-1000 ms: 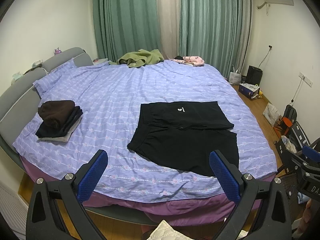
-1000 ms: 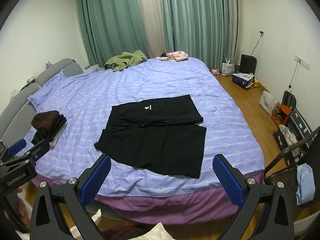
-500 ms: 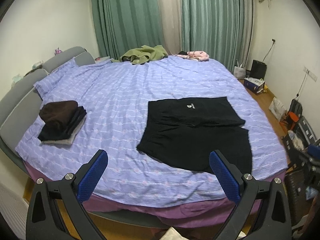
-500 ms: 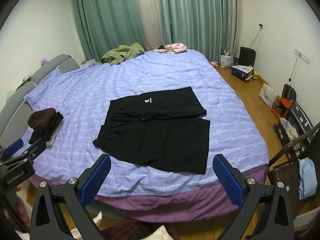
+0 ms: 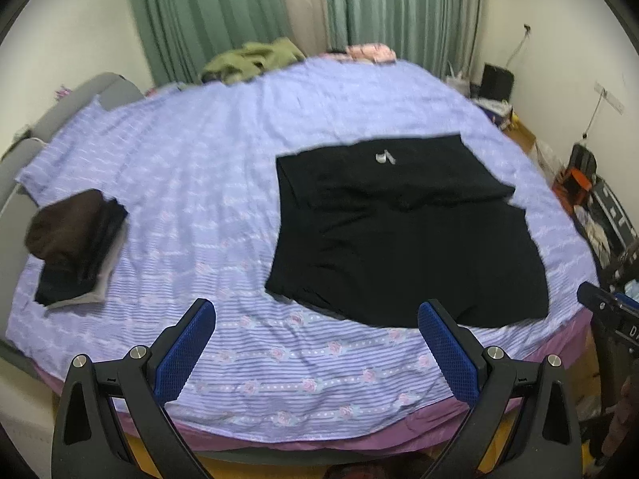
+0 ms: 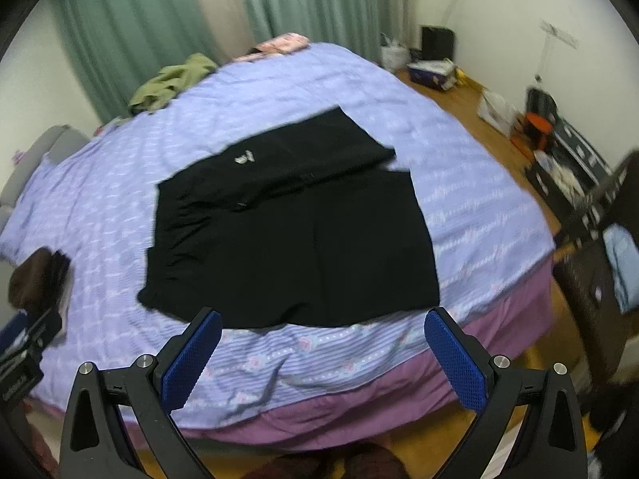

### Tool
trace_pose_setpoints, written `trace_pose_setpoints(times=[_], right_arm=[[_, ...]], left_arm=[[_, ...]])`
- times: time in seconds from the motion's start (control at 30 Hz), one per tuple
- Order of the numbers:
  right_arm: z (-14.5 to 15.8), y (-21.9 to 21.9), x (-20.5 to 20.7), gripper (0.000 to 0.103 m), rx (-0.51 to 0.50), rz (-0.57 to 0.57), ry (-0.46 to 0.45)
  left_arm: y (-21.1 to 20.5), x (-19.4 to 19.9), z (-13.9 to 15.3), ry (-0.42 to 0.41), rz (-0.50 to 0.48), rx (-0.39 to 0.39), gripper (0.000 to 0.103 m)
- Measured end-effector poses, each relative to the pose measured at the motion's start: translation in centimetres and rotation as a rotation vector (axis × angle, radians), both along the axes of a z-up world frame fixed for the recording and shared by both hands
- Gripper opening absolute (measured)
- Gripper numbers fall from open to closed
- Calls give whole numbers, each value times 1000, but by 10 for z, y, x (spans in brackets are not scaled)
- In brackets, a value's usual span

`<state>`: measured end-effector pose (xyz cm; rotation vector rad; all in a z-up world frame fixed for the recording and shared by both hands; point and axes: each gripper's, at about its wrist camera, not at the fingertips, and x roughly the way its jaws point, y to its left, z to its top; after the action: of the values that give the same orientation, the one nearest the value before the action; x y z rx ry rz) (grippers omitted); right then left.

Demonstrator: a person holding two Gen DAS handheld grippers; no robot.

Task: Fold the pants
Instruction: 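Lower both tools to the black pants waistband and close both grippers on it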

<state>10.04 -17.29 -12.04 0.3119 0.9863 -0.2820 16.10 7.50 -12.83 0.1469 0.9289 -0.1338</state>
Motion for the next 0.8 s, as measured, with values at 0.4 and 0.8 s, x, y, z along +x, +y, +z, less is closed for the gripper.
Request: trace_pose_setpoints(times=[0.4, 0.8], right_arm=[[-124, -39, 35, 98, 114, -240, 135], [-199, -67, 46, 81, 216, -379, 147]], left_arm=[[0, 69, -130, 188, 78, -29, 103], [-7, 109, -222, 364, 167, -141, 100]])
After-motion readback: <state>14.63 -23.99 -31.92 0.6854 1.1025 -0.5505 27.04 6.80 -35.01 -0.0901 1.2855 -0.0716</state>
